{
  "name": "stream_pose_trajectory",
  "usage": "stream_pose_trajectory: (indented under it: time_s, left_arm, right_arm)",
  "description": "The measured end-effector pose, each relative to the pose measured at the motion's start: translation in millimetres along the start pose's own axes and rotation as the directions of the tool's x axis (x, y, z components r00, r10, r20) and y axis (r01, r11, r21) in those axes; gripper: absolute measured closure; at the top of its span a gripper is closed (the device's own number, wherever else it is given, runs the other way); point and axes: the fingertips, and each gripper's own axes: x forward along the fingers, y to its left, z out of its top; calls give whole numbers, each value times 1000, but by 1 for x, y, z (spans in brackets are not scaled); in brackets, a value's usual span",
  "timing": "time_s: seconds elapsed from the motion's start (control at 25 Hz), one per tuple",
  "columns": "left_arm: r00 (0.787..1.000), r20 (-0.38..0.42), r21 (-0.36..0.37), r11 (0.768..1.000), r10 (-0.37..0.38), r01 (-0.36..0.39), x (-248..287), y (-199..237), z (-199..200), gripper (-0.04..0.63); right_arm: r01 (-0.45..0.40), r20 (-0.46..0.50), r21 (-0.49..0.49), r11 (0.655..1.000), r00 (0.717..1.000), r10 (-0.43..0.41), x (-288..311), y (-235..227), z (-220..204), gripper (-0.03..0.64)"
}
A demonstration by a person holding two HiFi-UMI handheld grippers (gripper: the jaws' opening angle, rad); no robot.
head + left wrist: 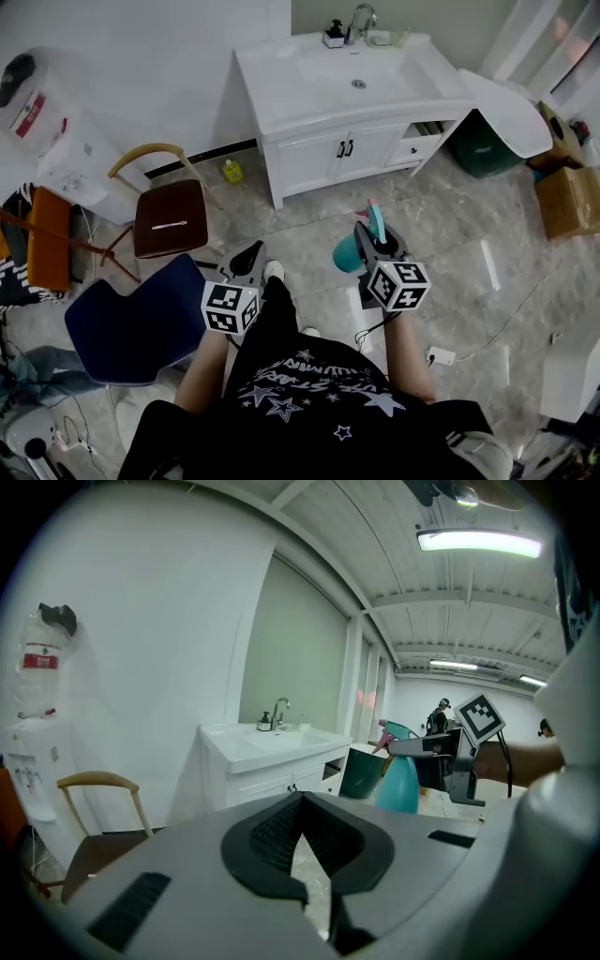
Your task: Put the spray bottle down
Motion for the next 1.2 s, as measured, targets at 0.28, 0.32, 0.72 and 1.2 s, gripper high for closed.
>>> stream_pose_trajectory:
  time_s: [0.28, 0.32, 0.72, 1.2]
  left_arm:
    - [999, -6, -5, 999, -33, 33, 86, 76, 37, 580]
    - [999, -8, 6, 999, -42, 42, 97, 86, 44, 580]
    - [999, 32, -36, 999, -29, 30, 160, 210, 96, 580]
    - [999, 51, -46, 999, -15, 18, 192, 265, 122, 580]
  right_arm:
    - [27, 0, -20, 999, 1000, -27, 109, -11, 41, 463]
    - [30, 1, -24, 999, 1000, -30, 125, -11, 49, 463]
    - [18, -10, -62, 998, 1000, -19, 276, 12, 101, 463]
    - [-16, -6, -154, 988, 1000, 16, 357, 26, 141, 463]
